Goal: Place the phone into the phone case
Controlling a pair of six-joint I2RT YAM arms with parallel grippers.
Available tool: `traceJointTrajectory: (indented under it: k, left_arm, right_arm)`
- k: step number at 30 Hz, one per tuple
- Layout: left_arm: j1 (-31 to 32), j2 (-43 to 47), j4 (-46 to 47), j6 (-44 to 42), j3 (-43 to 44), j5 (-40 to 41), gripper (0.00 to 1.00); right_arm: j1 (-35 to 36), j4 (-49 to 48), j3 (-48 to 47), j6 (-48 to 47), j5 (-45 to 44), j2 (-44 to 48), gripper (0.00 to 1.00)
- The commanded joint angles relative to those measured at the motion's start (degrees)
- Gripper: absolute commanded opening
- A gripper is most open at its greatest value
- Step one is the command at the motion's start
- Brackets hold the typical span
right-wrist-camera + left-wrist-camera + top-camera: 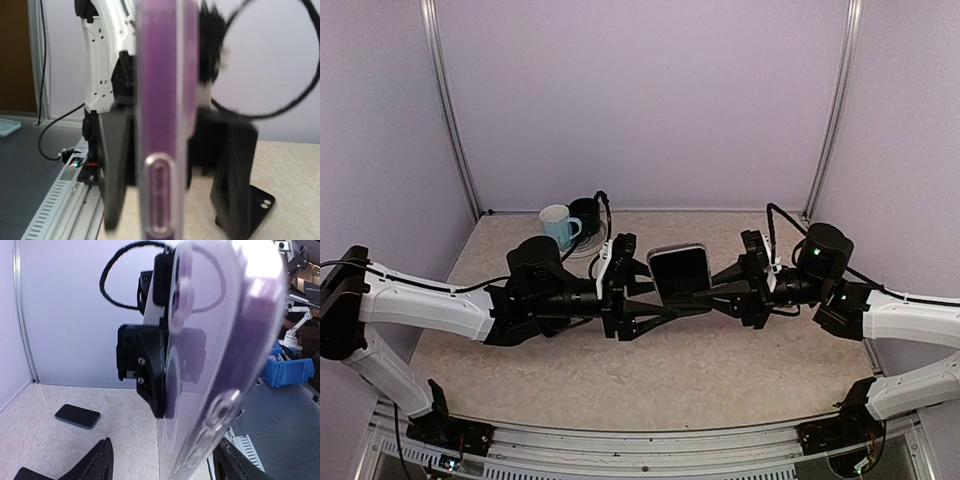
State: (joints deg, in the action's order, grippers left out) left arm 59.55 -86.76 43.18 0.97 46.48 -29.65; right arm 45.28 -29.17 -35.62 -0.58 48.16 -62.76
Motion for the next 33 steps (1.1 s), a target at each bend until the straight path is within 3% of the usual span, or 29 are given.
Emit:
traceJointTrajectory:
  k: [1, 3, 5, 8, 13, 14, 15, 16, 18, 20, 24, 27, 28, 33]
  left_arm:
    - [0.0, 3.1, 3.7, 2.6, 1.5, -1.4, 0.67]
    - [0.1, 2.7, 5.9, 4.5, 2.0, -1.8, 0.61]
    - [0.3, 1.9, 6.3, 5.4, 2.9, -1.9, 0.44]
    - [0.7, 1.4, 4.8, 5.1, 4.1, -0.8, 0.01]
    - [1.4, 2.1, 3.8, 3.4, 3.7, 1.8, 0.0]
    - [1.4, 2.6, 2.9, 3.0, 3.9, 2.3, 0.1]
    - [1.4, 2.9, 1.9, 2.6, 4.1, 3.1, 0.37]
    - [1.4, 3.4, 1.2, 2.1, 4.3, 4.3, 0.5]
    - [1.4, 4.8, 0.1, 1.0, 4.3, 6.0, 0.51]
    - [1.4, 5.9, 0.0, 0.1, 3.9, 7.1, 0.46]
    - [1.3, 6.8, -1.2, -0.8, 4.3, 6.5, 0.19]
    - [1.4, 6.9, -1.8, -0.5, 4.6, 5.4, 0.08]
    - [1.4, 6.9, -1.6, -0.3, 4.6, 5.3, 0.0]
    - [1.5, 6.4, -0.9, 2.1, 4.9, 7.7, 0.0]
  right_arm:
    - [0.3, -0.5, -1.1, -1.4, 2.0, 0.6, 0.0]
    - [0.3, -0.6, -1.3, -1.4, 2.3, 0.2, 0.0]
    - [0.4, -0.6, -1.4, -1.5, 2.4, -0.2, 0.0]
    - [0.3, -0.3, -1.5, -1.7, 2.4, -0.5, 0.0]
    - [0.4, 1.1, -1.6, -2.6, 2.2, -0.4, 0.0]
    - [0.4, 1.4, -1.6, -2.7, 2.3, -0.4, 0.0]
    - [0.3, 1.7, -1.7, -2.9, 2.2, -0.4, 0.0]
    - [0.4, 1.7, -1.7, -2.9, 2.2, -0.4, 0.0]
    - [0.4, 1.9, -1.7, -2.9, 2.3, -0.3, 0.0]
    - [0.3, 2.0, -1.9, -3.0, 2.2, -0.3, 0.0]
    - [0.3, 2.3, -2.4, -3.3, 2.4, -0.5, 0.0]
    - [0.3, 2.7, -2.4, -3.5, 2.2, -0.6, 0.0]
    - [0.3, 2.8, -2.5, -3.6, 2.3, -0.6, 0.0]
    - [0.4, 3.1, -2.9, -3.5, 1.7, -1.2, 0.0]
